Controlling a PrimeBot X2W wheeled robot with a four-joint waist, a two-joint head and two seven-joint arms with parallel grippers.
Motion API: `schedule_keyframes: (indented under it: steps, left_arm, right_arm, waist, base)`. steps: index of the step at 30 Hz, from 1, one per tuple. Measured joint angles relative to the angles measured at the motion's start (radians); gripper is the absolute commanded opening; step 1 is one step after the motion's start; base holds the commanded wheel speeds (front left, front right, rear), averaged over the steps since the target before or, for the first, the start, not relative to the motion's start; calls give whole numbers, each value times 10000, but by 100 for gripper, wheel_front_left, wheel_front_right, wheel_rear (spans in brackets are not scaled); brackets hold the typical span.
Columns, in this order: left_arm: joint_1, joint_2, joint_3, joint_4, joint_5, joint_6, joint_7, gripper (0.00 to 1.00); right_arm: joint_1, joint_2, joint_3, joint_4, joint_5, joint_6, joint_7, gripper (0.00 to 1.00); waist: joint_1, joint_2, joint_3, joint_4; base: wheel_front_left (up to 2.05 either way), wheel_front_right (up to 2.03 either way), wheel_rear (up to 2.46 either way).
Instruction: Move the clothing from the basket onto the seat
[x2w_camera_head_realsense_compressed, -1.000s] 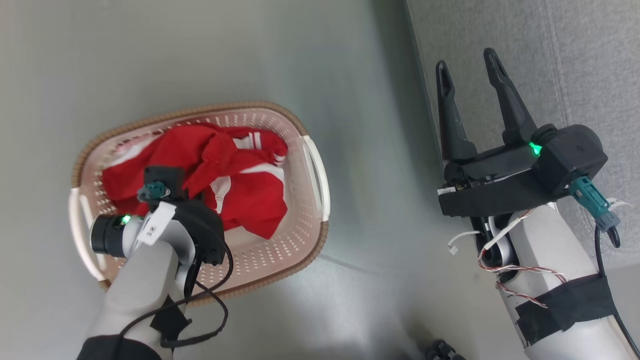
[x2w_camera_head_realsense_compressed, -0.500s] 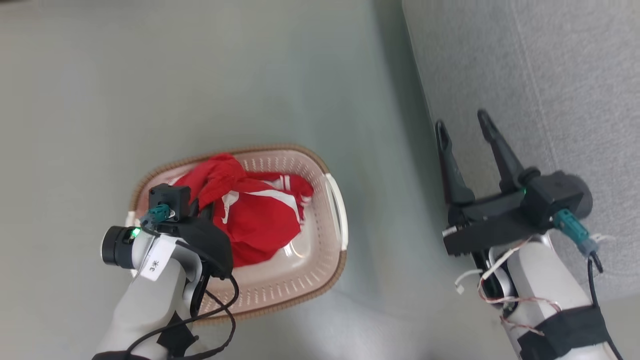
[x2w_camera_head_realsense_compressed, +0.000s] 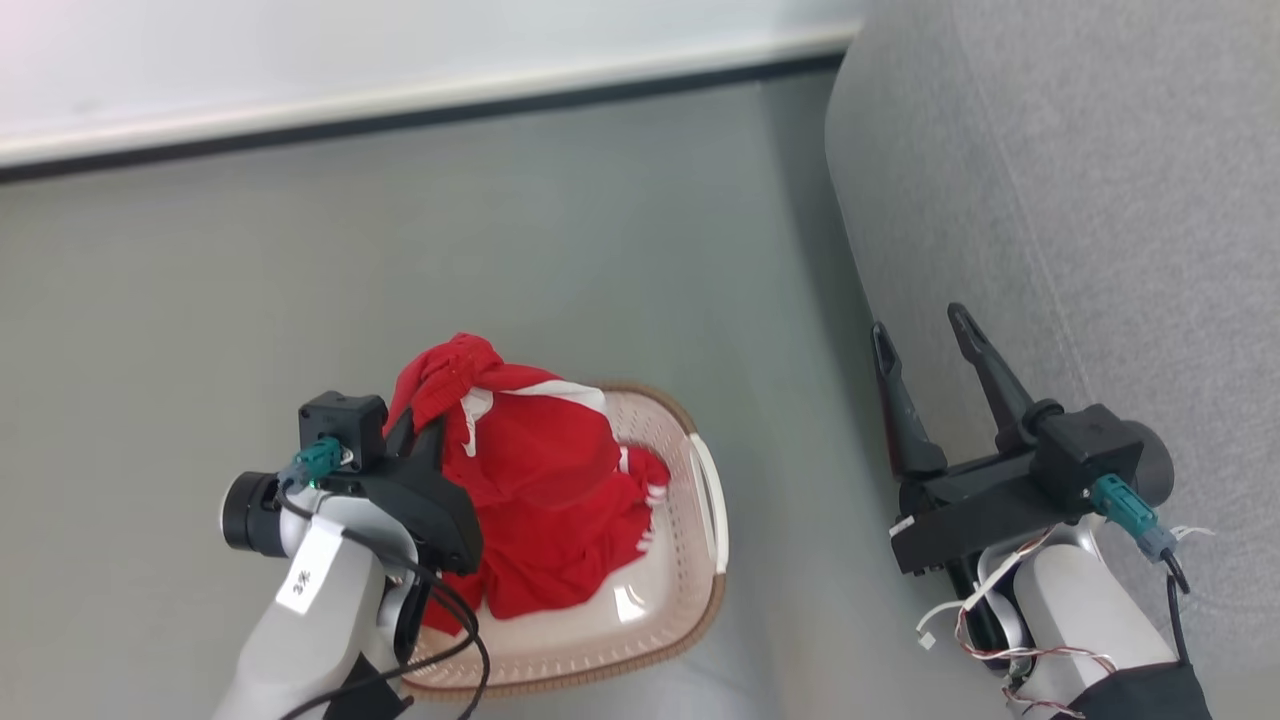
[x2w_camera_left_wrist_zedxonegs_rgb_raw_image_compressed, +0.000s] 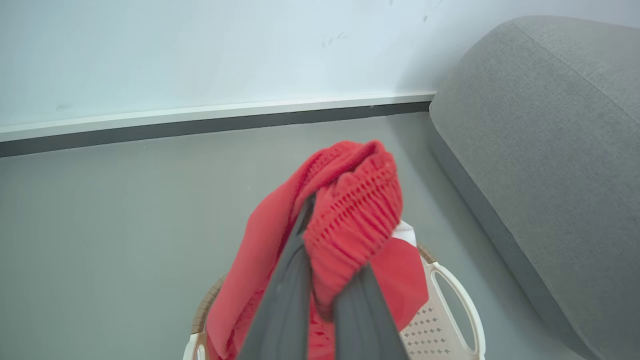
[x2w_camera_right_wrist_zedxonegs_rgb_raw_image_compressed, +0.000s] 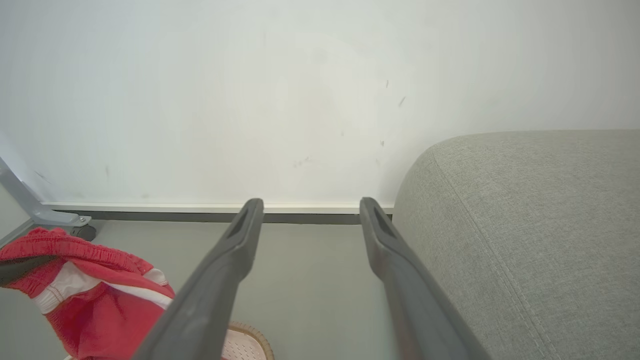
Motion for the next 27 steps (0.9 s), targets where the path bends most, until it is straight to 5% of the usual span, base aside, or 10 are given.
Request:
schedule_keyframes:
  steps: [27]
  left_arm:
    - [2395,4,19,-5045,190,368,-8,0]
  right_arm:
    - [1884,167,408,-29,2,88,2,100]
  waist:
    - [1,0,-2885,435]
  base:
    - [0,0,0]
